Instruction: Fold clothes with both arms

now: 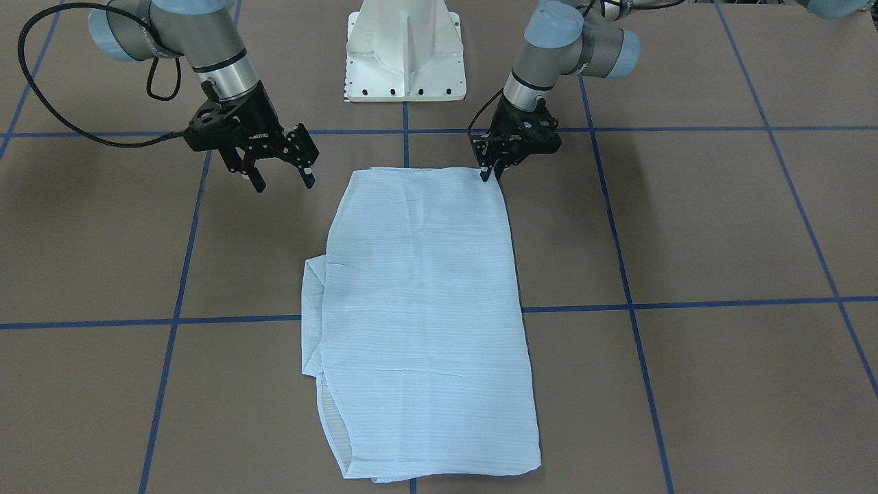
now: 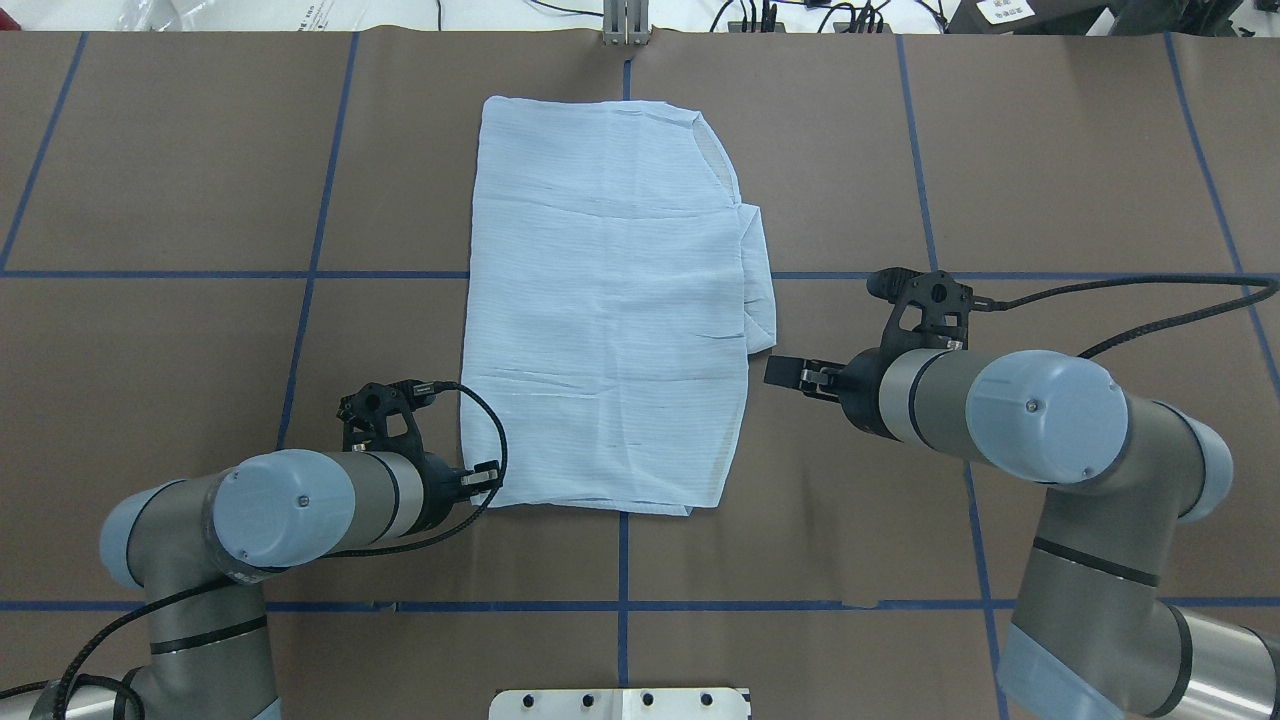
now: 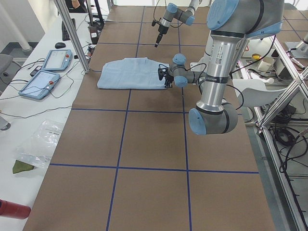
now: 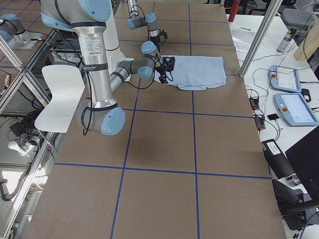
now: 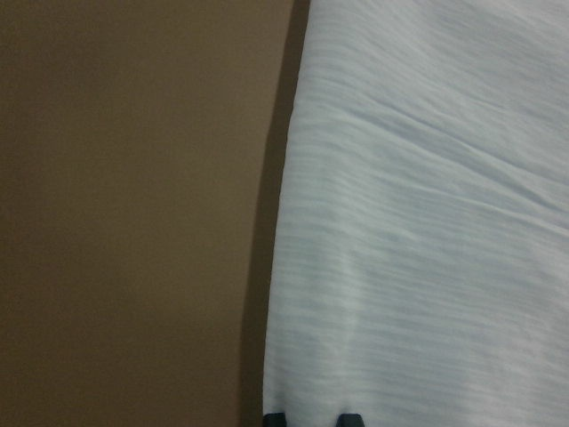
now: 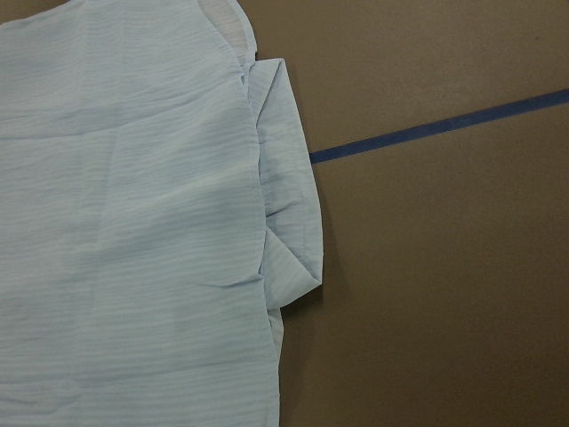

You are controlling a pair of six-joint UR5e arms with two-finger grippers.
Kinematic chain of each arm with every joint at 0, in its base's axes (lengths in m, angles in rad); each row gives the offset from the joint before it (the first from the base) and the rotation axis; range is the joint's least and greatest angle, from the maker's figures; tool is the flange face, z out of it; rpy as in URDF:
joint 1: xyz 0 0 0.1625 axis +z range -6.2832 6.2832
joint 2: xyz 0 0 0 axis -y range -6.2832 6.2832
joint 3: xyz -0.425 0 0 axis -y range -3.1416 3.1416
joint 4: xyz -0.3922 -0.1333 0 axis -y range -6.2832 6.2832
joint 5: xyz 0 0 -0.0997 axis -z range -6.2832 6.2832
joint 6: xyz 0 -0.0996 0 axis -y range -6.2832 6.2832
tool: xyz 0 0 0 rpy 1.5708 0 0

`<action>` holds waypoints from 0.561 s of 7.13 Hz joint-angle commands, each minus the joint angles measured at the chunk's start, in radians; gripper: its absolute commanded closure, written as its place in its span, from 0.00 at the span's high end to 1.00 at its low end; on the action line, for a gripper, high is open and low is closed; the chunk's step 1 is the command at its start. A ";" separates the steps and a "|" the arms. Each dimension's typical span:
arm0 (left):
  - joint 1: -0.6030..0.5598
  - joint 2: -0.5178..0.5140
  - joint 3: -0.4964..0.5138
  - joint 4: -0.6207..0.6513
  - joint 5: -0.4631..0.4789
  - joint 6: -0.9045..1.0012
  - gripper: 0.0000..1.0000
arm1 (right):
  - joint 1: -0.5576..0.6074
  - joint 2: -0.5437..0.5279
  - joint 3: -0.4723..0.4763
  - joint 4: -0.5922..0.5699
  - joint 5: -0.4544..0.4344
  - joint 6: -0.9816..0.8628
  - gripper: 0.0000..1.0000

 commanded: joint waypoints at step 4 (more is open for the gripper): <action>0.000 0.000 -0.014 0.002 0.002 -0.002 0.00 | -0.189 0.324 -0.068 -0.451 -0.080 0.591 0.91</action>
